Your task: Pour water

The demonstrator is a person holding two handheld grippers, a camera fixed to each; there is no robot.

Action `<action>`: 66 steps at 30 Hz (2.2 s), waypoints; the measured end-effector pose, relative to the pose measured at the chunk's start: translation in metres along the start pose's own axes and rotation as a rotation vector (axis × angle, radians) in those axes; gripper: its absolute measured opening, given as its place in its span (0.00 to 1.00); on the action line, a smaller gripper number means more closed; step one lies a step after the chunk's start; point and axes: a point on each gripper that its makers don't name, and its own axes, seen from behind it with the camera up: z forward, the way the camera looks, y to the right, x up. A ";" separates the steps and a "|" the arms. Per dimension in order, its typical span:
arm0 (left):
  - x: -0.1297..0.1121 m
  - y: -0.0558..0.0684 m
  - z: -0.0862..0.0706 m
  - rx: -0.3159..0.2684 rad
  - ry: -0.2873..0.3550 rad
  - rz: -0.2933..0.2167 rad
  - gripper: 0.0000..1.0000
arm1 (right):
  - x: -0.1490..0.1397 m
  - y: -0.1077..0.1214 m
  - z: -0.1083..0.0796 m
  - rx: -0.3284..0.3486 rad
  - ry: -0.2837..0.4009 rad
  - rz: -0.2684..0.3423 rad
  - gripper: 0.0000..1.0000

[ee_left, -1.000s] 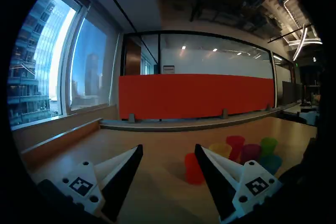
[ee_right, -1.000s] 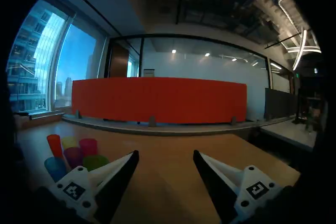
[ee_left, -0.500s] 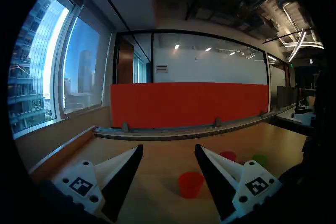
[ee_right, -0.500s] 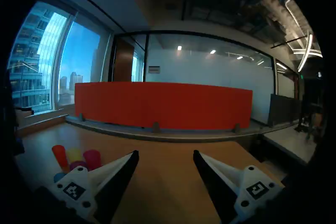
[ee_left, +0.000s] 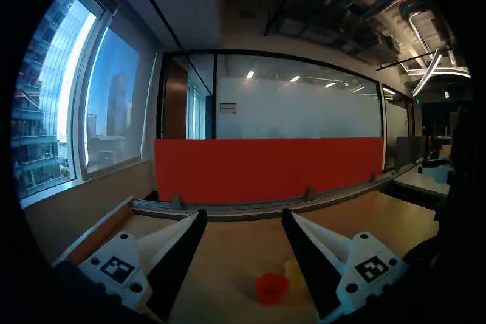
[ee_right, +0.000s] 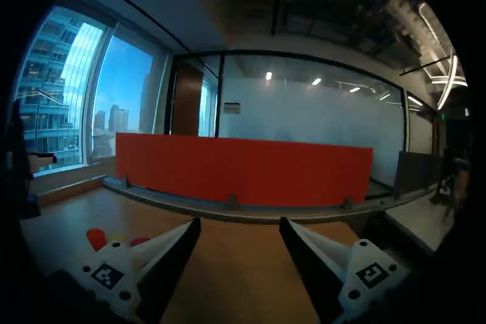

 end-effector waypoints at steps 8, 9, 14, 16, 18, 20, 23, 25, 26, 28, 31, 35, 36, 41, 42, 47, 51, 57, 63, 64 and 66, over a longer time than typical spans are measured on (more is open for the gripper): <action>0.020 -0.002 0.001 -0.020 0.001 -0.010 0.92 | 0.021 -0.006 0.000 0.032 0.011 0.015 1.00; 0.020 -0.001 0.002 -0.025 0.001 -0.015 0.92 | 0.021 -0.007 -0.001 0.038 0.009 0.017 1.00; 0.018 0.007 0.004 -0.071 -0.012 -0.049 0.92 | 0.017 -0.014 0.000 0.077 -0.009 0.020 1.00; 0.019 0.012 0.005 -0.096 -0.011 -0.055 0.91 | 0.016 -0.017 0.000 0.098 -0.013 0.013 1.00; 0.021 0.018 0.006 -0.122 -0.007 -0.057 0.91 | 0.015 -0.021 -0.001 0.122 -0.014 0.002 1.00; 0.024 0.024 0.006 -0.148 -0.001 -0.053 0.92 | 0.017 -0.026 -0.003 0.148 -0.009 -0.013 1.00; 0.027 0.033 0.005 -0.184 0.005 -0.048 0.92 | 0.019 -0.036 -0.006 0.199 0.000 -0.032 1.00; 0.029 0.039 0.004 -0.208 0.006 -0.047 0.92 | 0.020 -0.044 -0.008 0.236 0.005 -0.042 1.00; 0.030 0.042 0.004 -0.219 0.006 -0.047 0.92 | 0.021 -0.048 -0.009 0.253 0.006 -0.046 1.00; 0.031 0.047 0.003 -0.244 0.007 -0.048 0.92 | 0.024 -0.057 -0.012 0.293 0.009 -0.049 1.00; 0.031 0.056 0.001 -0.283 0.007 -0.046 0.91 | 0.029 -0.069 -0.017 0.351 0.014 -0.043 1.00; 0.030 0.067 -0.001 -0.332 0.004 -0.029 0.92 | 0.034 -0.080 -0.023 0.413 0.019 -0.037 1.00; 0.031 0.070 -0.002 -0.344 0.003 -0.023 0.92 | 0.035 -0.082 -0.024 0.425 0.020 -0.038 1.00; 0.032 0.083 -0.007 -0.383 0.006 -0.002 0.92 | 0.036 -0.087 -0.025 0.452 0.011 -0.054 1.00; 0.032 0.086 -0.008 -0.393 0.005 0.000 0.92 | 0.036 -0.088 -0.026 0.458 0.007 -0.058 1.00; 0.028 0.101 -0.012 -0.441 -0.013 0.008 0.92 | 0.032 -0.090 -0.027 0.483 -0.017 -0.076 1.00; 0.022 0.109 -0.012 -0.469 -0.027 0.015 0.92 | 0.026 -0.092 -0.029 0.507 -0.039 -0.095 1.00; 0.006 0.117 -0.011 -0.502 -0.048 0.018 0.92 | 0.015 -0.097 -0.030 0.539 -0.073 -0.111 1.00; -0.013 0.124 -0.012 -0.538 -0.067 0.014 0.92 | -0.003 -0.104 -0.029 0.576 -0.121 -0.123 1.00; -0.016 0.126 -0.013 -0.544 -0.069 0.015 0.92 | -0.005 -0.106 -0.029 0.582 -0.129 -0.127 1.00; -0.021 0.128 -0.013 -0.557 -0.072 0.020 0.92 | -0.010 -0.109 -0.028 0.594 -0.144 -0.137 1.00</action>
